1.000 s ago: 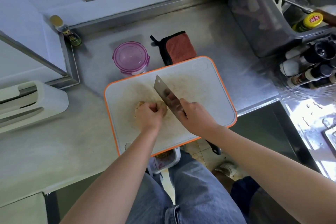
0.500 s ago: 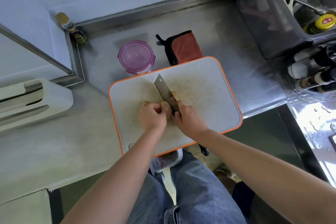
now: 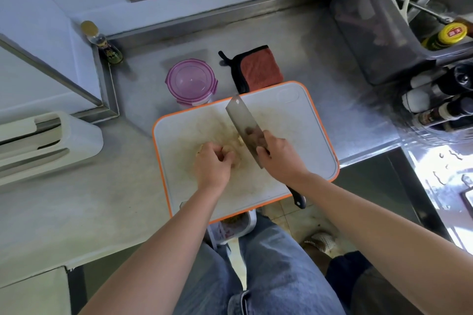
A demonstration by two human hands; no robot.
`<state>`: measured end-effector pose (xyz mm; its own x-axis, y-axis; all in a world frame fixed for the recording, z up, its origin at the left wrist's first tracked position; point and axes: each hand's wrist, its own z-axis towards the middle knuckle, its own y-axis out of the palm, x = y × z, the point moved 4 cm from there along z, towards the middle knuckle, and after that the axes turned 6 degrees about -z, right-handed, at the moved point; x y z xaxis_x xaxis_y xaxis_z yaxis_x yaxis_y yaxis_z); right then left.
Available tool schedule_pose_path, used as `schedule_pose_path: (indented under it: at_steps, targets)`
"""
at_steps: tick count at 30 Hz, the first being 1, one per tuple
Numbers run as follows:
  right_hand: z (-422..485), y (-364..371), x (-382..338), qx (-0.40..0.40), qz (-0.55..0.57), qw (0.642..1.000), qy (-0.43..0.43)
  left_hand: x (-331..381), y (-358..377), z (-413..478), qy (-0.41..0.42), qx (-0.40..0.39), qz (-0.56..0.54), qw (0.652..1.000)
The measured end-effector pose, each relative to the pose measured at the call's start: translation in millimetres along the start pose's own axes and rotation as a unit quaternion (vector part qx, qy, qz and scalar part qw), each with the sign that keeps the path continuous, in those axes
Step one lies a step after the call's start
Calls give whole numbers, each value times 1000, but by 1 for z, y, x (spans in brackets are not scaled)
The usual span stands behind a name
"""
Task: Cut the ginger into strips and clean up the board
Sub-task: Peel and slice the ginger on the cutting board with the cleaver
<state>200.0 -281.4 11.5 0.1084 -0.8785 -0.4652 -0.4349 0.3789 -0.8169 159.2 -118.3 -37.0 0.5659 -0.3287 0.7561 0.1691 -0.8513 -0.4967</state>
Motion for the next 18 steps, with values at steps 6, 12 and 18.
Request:
schedule_pose_path:
  at_steps: [6,12,18]
  targets:
    - [-17,14,-5,-47,-10,999,-3,1,-1,-10,43,9,66,997]
    - [-20,10,-11,-29,-21,999,-23,0,8,-17,-66,-7,-85,994]
    - [-19,1,-12,-45,-90,994,-51,-4,11,-17,-76,-13,-145,986]
